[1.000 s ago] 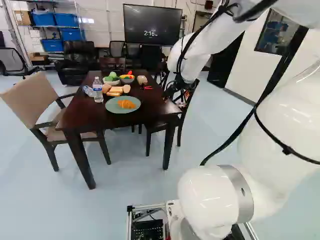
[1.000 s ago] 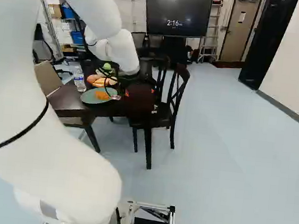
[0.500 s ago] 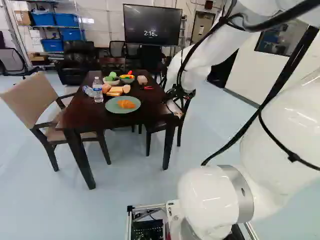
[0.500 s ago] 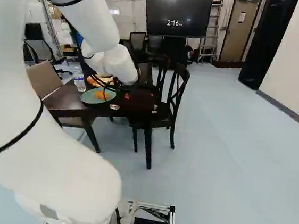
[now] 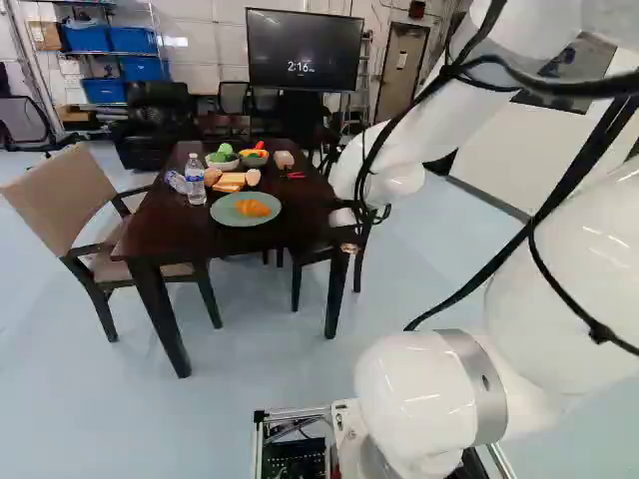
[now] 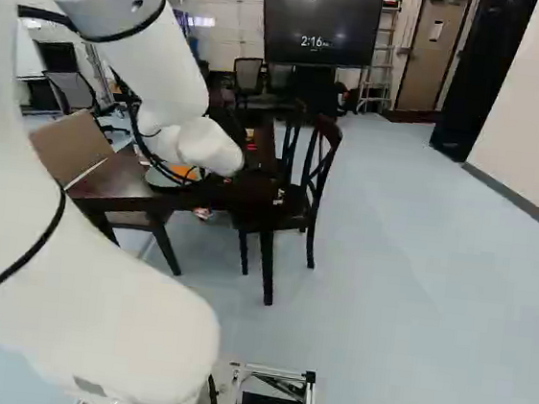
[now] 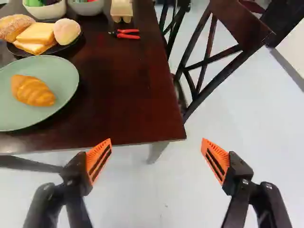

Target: Move the croissant to the empty plate

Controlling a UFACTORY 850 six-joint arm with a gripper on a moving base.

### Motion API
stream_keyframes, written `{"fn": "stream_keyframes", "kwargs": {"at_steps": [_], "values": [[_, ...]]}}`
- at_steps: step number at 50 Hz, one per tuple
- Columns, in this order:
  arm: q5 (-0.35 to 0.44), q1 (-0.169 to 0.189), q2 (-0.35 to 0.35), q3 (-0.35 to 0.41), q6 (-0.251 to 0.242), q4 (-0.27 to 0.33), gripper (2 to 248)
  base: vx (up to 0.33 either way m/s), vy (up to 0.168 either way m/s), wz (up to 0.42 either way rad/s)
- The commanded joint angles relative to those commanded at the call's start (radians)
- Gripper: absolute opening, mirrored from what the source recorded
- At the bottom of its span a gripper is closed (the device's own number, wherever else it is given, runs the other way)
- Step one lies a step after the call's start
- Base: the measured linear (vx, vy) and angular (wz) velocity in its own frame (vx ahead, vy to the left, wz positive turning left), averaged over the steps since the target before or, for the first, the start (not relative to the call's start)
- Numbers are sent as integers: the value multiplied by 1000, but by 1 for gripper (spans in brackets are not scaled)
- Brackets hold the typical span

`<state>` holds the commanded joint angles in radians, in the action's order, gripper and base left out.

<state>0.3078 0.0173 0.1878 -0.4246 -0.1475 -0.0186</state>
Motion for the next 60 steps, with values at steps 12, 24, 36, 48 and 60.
{"fn": "stream_keyframes", "kwargs": {"at_steps": [12, 24, 36, 48, 60], "values": [[127, -4, 21, 76, 33, 4, 247, 0, 0, 0], [237, -7, 38, 142, 62, 8, 247, 0, 0, 0], [333, -10, 54, 199, 87, 11, 247, 0, 0, 0], [412, -13, 67, 246, 107, 14, 247, 0, 0, 0], [474, -15, 77, 283, 124, 16, 247, 0, 0, 0]]}}
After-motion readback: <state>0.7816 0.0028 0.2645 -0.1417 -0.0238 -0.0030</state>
